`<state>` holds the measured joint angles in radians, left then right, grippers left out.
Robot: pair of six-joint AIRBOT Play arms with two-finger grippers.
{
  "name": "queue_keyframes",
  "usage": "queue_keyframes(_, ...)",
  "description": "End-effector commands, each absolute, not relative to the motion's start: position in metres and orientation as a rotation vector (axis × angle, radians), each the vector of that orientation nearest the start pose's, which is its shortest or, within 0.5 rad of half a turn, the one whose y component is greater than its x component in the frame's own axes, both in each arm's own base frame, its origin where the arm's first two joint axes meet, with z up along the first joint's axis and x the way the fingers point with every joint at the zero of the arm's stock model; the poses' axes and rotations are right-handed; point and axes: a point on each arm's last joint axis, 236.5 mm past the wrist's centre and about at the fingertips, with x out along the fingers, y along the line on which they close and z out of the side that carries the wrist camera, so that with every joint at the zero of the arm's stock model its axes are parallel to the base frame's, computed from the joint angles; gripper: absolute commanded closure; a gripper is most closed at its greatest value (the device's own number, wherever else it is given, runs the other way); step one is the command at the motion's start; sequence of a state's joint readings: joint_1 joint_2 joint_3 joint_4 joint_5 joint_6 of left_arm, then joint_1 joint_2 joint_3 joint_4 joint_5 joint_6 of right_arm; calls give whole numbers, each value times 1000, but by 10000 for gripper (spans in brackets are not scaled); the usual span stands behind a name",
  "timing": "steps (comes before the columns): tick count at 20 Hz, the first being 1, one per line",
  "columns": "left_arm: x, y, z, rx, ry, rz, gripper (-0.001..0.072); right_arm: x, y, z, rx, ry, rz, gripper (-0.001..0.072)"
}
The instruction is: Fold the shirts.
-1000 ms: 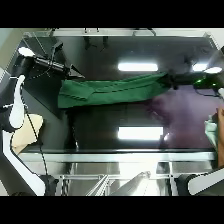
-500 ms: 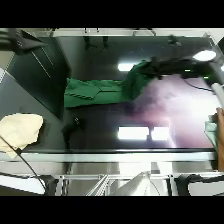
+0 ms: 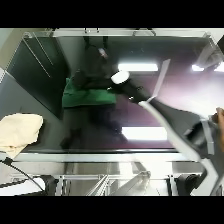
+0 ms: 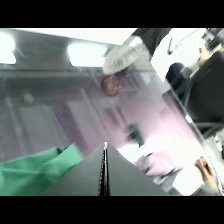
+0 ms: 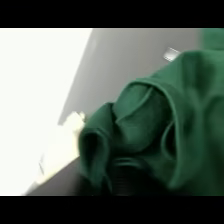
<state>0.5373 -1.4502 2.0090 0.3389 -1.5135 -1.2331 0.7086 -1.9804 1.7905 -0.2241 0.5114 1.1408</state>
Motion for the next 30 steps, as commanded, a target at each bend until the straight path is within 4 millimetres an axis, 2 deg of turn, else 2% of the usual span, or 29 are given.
queue_keyframes(1, 426, -14, 370, -532, 454, -727, 689, 434, 584, 45, 858, 822, 955, 60)
queue_keyframes(2, 426, -21, 371, -530, 457, -746, 689, 429, 586, 44, 871, 851, 984, 73)
queue_keyframes(4, 424, -37, 370, -520, 473, -781, 689, 415, 580, 59, 809, 865, 1116, 73)
queue_keyframes(5, 421, -48, 368, -513, 490, -810, 689, 409, 570, 69, 777, 883, 1191, 155)
queue_keyframes(6, 417, -57, 365, -503, 512, -839, 689, 404, 555, 79, 755, 910, 1260, 304)
queue_keyframes(9, 396, -93, 353, -457, 604, -950, 690, 406, 500, 100, 755, 1001, 1385, 308)
queue_keyframes(11, 389, -103, 349, -425, 632, -963, 691, 411, 457, 109, 762, 1062, 1430, 310)
queue_keyframes(13, 386, -100, 329, -372, 681, -863, 691, 412, 412, 104, 716, 1159, 1427, 350)
queue_keyframes(16, 362, -94, 294, -327, 742, -774, 691, 426, 339, 80, 585, 1277, 1298, 350)
queue_keyframes(18, 333, -100, 267, -367, 779, -764, 690, 447, 290, 55, 479, 1322, 1104, 350)
queue_keyframes(20, 307, -108, 236, -410, 827, -763, 690, 477, 250, 18, 373, 1334, 864, 331)
queue_keyframes(21, 295, -112, 219, -440, 850, -756, 690, 486, 242, 2, 352, 1336, 788, 192)
queue_keyframes(22, 284, -116, 204, -466, 873, -749, 689, 490, 245, -12, 351, 1332, 763, 103)
queue_keyframes(23, 275, -119, 191, -486, 891, -742, 689, 489, 255, -26, 368, 1341, 761, 98)
queue_keyframes(24, 269, -120, 181, -501, 897, -733, 690, 485, 267, -41, 376, 1361, 762, 47)
queue_keyframes(26, 261, -120, 166, -502, 899, -703, 690, 476, 288, -72, 378, 1410, 771, 46)
queue_keyframes(30, 252, -123, 158, -509, 914, -708, 689, 469, 334, -96, 482, 1412, 828, 46)
